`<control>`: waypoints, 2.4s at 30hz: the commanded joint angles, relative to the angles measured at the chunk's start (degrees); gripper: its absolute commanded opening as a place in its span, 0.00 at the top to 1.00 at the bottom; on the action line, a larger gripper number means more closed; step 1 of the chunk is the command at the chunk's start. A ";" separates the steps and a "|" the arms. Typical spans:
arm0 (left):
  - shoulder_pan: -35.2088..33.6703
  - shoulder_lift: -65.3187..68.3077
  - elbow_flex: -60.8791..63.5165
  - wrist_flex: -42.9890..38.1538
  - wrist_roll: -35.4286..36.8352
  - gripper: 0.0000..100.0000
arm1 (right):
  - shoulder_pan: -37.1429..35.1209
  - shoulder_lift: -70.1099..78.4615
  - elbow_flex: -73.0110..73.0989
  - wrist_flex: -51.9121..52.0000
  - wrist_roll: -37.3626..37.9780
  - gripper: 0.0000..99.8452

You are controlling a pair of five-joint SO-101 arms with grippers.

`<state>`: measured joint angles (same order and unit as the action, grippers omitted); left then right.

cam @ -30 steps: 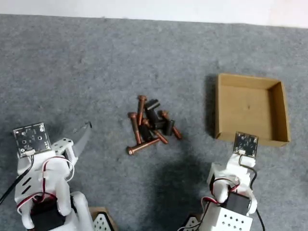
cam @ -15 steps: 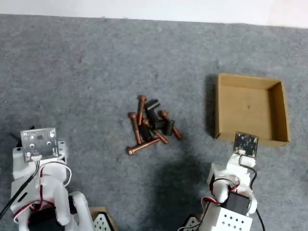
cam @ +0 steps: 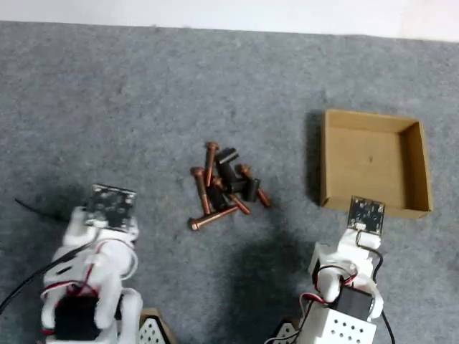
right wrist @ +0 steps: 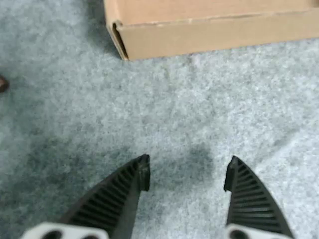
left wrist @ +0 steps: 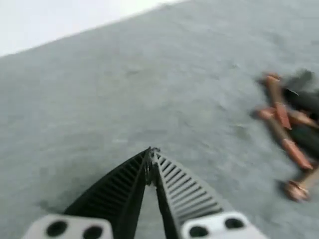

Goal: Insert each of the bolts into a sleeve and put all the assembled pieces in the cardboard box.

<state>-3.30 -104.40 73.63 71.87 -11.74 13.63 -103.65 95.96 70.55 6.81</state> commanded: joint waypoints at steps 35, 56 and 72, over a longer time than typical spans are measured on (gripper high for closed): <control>-2.07 -0.04 15.87 -13.27 1.49 0.99 | -32.31 0.31 -12.26 -14.99 -1.41 0.77; -2.07 -0.04 16.48 -15.12 1.49 0.99 | -43.47 70.37 -35.74 -42.86 -13.10 0.77; -2.07 -0.04 16.48 -14.77 1.49 0.99 | -41.36 84.26 -36.18 -51.21 -13.63 0.77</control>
<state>-4.70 -103.78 90.68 57.89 -10.51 -29.10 -20.66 62.81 21.41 -6.20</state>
